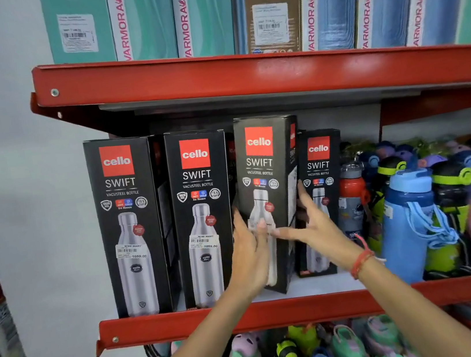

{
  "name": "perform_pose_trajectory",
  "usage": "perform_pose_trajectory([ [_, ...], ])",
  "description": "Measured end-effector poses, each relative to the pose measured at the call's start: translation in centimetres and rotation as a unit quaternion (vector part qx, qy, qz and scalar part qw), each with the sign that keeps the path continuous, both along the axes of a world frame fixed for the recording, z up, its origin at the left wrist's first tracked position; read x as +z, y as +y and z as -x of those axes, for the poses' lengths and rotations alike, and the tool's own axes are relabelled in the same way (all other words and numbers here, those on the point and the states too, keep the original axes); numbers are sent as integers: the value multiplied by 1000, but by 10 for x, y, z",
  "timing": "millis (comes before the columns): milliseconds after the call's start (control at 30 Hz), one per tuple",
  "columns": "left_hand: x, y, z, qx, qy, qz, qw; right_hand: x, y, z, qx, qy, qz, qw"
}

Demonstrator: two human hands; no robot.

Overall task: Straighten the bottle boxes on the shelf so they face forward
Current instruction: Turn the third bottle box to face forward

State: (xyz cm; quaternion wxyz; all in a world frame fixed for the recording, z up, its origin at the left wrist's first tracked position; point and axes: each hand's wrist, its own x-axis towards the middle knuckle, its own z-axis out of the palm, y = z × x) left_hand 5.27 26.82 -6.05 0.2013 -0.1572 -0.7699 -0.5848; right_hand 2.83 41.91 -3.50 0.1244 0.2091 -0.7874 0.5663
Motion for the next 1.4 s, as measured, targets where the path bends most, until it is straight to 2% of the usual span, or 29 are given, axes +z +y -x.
perform_pose_trajectory([
  [100,-1,-2,3,-3,0,-19,1000,1,10,-6,56,-23,-32,998],
  [200,-1,0,7,68,9,12,998,2,7,3,83,-29,-96,991],
  [467,5,13,17,153,15,39,987,6,-5,26,20,-2,-140,990],
  [733,0,12,20,144,27,87,985,-8,-15,31,-88,53,-118,988],
  [933,1,-5,-1,106,144,159,971,7,-40,8,-209,119,-68,968],
  [1067,11,-48,-25,85,237,91,963,31,-76,-30,-259,253,-20,932],
  [1133,12,-79,-31,129,285,77,947,34,-101,-43,-222,304,15,926],
  [1233,6,-127,-35,219,295,43,929,20,-146,-56,-100,287,46,952],
  [1333,-11,-168,-38,283,234,3,930,-16,-191,-65,-38,200,46,978],
  [1400,-23,-188,-43,247,155,-22,956,-44,-219,-69,-21,129,25,991],
])
